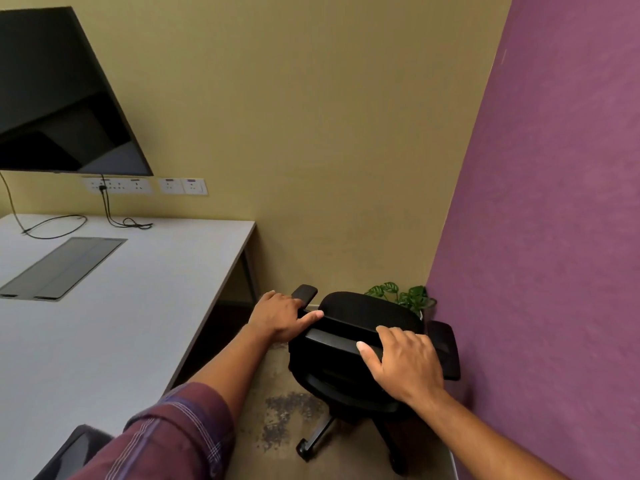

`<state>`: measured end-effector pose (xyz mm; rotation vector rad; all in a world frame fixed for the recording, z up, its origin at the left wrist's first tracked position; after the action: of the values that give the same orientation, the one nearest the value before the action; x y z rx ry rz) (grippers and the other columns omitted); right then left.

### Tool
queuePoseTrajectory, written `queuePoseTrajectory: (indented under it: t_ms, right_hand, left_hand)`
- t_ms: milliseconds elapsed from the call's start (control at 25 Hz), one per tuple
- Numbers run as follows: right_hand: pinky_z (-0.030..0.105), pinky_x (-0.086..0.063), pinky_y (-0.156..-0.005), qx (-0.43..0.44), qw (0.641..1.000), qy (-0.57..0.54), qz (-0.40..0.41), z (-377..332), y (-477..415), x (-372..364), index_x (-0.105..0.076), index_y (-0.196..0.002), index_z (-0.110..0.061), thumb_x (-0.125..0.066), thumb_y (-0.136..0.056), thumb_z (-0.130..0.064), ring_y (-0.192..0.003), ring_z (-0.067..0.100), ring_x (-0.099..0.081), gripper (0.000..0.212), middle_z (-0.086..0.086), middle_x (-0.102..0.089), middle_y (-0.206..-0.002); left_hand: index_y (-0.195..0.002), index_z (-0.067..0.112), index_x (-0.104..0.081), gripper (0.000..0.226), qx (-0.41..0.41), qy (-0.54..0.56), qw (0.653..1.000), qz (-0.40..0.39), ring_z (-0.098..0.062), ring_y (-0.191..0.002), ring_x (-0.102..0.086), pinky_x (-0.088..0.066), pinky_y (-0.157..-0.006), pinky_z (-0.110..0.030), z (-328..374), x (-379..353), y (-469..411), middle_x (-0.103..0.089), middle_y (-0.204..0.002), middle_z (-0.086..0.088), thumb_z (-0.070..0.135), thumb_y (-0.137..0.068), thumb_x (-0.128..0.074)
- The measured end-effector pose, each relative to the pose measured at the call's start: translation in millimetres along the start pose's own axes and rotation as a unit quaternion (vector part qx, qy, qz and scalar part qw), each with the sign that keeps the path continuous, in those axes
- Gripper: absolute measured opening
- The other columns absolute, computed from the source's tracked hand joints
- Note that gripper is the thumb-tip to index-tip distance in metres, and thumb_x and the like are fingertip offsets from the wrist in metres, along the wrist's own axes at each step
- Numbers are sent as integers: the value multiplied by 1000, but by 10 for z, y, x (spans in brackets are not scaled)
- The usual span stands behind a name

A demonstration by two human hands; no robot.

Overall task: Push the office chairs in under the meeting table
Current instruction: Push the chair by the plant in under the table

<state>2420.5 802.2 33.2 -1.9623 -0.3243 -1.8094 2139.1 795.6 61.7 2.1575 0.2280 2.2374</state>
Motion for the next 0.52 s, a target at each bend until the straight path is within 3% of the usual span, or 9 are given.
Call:
queuePoseTrajectory:
  t_ms: [240, 520]
  right_hand:
    - [48, -55, -88, 24, 999, -8, 29, -24, -83, -97, -72, -116, -20, -32, -101, -73, -95, 25, -73, 69, 0, -77, -102]
    - [47, -58, -85, 64, 992, -44, 100, 45, -310, -204, -75, -115, -18, -44, -97, -71, -92, 25, -75, 64, 0, -79, -99]
  left_hand:
    - [-112, 24, -76, 89, -11, -28, 998, 54, -21, -106, -69, -45, -111, -44, -197, -212, 9, -78, -107, 1, 83, -98, -11]
    - [-104, 22, -76, 91, 30, -19, 997, 70, -20, -99, -69, -45, -113, -44, -256, -232, 105, -77, -99, 1, 84, -96, -10]
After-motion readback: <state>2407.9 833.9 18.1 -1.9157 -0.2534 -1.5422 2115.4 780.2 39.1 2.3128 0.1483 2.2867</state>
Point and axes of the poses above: each hand's wrist, its own y-axis away from the middle knuckle, its own x-axis out of the back of the hand, z = x × y, the point moved 3 cm from there along -y, towards the middle knuckle
